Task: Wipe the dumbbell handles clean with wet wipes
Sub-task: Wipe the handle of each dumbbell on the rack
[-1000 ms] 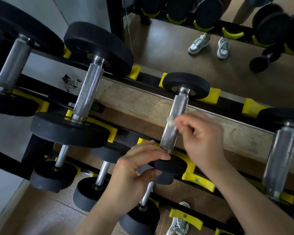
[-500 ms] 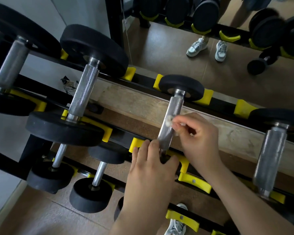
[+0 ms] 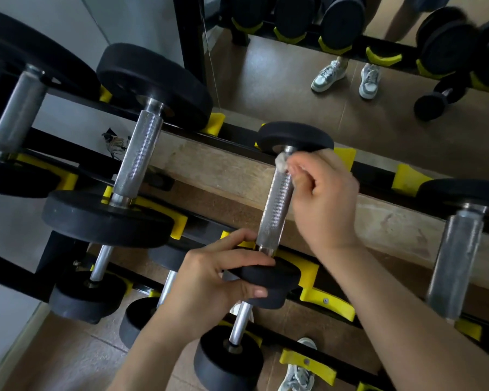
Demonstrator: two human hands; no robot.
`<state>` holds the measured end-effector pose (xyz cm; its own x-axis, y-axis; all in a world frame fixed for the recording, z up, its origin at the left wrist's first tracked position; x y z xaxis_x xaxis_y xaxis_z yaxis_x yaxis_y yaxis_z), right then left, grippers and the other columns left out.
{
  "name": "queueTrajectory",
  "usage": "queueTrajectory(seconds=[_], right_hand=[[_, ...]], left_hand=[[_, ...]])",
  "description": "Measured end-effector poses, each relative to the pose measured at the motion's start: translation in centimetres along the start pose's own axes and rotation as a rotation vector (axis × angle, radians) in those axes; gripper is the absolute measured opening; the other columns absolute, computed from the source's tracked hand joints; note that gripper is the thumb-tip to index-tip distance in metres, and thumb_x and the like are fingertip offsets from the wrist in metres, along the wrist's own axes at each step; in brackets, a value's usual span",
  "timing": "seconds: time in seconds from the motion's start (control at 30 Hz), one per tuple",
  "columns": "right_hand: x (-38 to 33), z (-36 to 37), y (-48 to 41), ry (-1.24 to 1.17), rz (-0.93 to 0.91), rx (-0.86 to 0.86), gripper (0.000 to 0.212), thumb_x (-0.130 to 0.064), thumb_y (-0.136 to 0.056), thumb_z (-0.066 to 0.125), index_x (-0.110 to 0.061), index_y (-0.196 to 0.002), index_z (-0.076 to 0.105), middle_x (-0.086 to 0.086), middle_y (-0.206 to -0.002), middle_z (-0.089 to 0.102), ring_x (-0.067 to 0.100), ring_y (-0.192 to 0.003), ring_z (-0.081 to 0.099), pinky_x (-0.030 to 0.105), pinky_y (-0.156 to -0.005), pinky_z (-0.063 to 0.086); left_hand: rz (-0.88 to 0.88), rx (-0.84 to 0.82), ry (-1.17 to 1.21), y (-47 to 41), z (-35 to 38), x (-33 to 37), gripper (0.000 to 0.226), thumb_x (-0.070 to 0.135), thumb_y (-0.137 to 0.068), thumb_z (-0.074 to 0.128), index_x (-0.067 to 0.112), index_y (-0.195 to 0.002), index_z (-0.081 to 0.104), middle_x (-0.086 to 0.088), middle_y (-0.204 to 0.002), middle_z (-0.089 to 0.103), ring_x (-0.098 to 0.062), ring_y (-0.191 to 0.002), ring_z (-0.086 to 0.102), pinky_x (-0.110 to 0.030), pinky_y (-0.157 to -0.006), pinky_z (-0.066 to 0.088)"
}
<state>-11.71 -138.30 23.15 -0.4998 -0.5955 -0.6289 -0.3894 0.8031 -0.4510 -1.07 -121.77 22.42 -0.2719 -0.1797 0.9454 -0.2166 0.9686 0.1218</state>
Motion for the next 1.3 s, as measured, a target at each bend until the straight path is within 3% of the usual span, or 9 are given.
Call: queueTrajectory(seconds=[0.1, 0.17, 0.33, 0.5, 0.73, 0.93, 1.03, 1.17, 1.3], right_hand=[[-0.8, 0.0, 3.2, -0.035, -0.027, -0.116, 0.012, -0.004, -0.088, 0.059, -0.007, -0.092, 0.070, 0.004, -0.089, 0.061, 0.002, -0.080, 0.050, 0.006, -0.069, 0.038], [-0.7, -0.6, 4.6, -0.081, -0.111, -0.230, 0.011, -0.002, -0.087, 0.063, -0.007, -0.093, 0.071, 0.003, -0.090, 0.061, 0.006, -0.078, 0.054, 0.010, -0.068, 0.042], [0.1, 0.4, 0.7, -0.105, 0.079, 0.045, 0.010, -0.003, -0.085, 0.067, -0.006, -0.092, 0.073, 0.005, -0.088, 0.064, 0.006, -0.077, 0.055, 0.005, -0.069, 0.039], [-0.3, -0.8, 3.8, -0.152, -0.056, -0.233, 0.006, -0.007, -0.085, 0.070, -0.010, -0.088, 0.074, -0.003, -0.085, 0.058, 0.000, -0.074, 0.049, 0.008, -0.064, 0.040], [0.7, 0.8, 2.2, -0.138, 0.114, 0.103, 0.013, -0.004, -0.088, 0.067, -0.005, -0.099, 0.073, 0.004, -0.097, 0.058, 0.007, -0.084, 0.055, 0.006, -0.070, 0.040], [0.6, 0.6, 1.7, -0.209, 0.304, 0.185, 0.011, -0.014, -0.092, 0.063, -0.013, -0.099, 0.071, -0.009, -0.081, 0.066, 0.003, -0.073, 0.062, 0.011, -0.065, 0.046], [0.0, -0.2, 3.7, -0.221, 0.335, 0.072, 0.009, -0.016, -0.092, 0.063, -0.014, -0.097, 0.070, -0.008, -0.078, 0.066, 0.004, -0.070, 0.061, 0.020, -0.061, 0.051], [-0.2, -1.7, 4.9, -0.191, 0.190, -0.151, 0.007, -0.020, -0.090, 0.065, -0.015, -0.086, 0.068, -0.007, -0.073, 0.064, 0.005, -0.066, 0.058, 0.023, -0.057, 0.049], [0.6, -1.0, 1.7, -0.086, 0.048, -0.025, 0.009, -0.017, -0.091, 0.064, -0.009, -0.090, 0.068, -0.001, -0.079, 0.064, 0.008, -0.070, 0.057, 0.018, -0.061, 0.045]], left_hand=[[-0.081, -0.075, 0.127, -0.4, -1.0, 0.1, 0.037, 0.019, -0.061, 0.086, 0.026, -0.097, 0.077, 0.016, -0.121, 0.062, -0.006, -0.112, 0.061, -0.017, -0.087, 0.049], [-0.098, -0.124, 0.176, -0.8, -1.6, 0.1, 0.037, 0.015, -0.062, 0.085, 0.022, -0.098, 0.077, 0.009, -0.123, 0.063, -0.013, -0.112, 0.063, -0.029, -0.093, 0.052], [-0.131, -0.175, 0.260, -1.1, -2.0, -0.1, 0.039, 0.010, -0.061, 0.084, 0.022, -0.097, 0.078, -0.001, -0.126, 0.061, -0.023, -0.116, 0.061, -0.048, -0.099, 0.049], [-0.134, -0.189, 0.333, -1.3, -2.4, -0.2, 0.037, 0.015, -0.060, 0.083, 0.018, -0.096, 0.078, -0.004, -0.124, 0.062, -0.025, -0.116, 0.060, -0.045, -0.100, 0.048], [-0.121, -0.186, 0.298, -1.2, -2.0, -0.1, 0.038, 0.006, -0.062, 0.083, 0.019, -0.098, 0.077, -0.004, -0.123, 0.061, -0.026, -0.115, 0.060, -0.050, -0.099, 0.047], [-0.143, -0.066, -0.010, -0.1, -1.0, 0.8, 0.045, 0.012, -0.066, 0.085, 0.040, -0.099, 0.074, 0.028, -0.125, 0.054, 0.004, -0.121, 0.051, -0.012, -0.096, 0.040], [0.009, 0.020, -0.404, 0.8, 0.4, 2.2, 0.042, 0.027, -0.071, 0.077, 0.044, -0.107, 0.066, 0.027, -0.129, 0.049, -0.001, -0.124, 0.047, -0.021, -0.100, 0.041], [0.078, 0.042, -0.762, 1.1, 2.7, 3.3, 0.042, 0.029, -0.064, 0.071, 0.037, -0.105, 0.065, 0.004, -0.128, 0.057, -0.020, -0.113, 0.058, -0.035, -0.080, 0.055], [-0.009, 0.031, -0.821, 0.8, 3.6, 2.9, 0.043, 0.031, -0.063, 0.084, 0.037, -0.102, 0.065, -0.002, -0.126, 0.057, -0.024, -0.098, 0.063, -0.036, -0.075, 0.055]])
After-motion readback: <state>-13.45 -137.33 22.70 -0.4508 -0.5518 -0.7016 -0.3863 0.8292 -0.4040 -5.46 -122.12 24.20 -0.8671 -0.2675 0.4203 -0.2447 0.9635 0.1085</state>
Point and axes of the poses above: each hand's wrist, its own y-axis away from the middle knuckle, its own z-axis out of the palm, x = y × z, the point moved 1 cm from there along -y, towards the middle knuckle
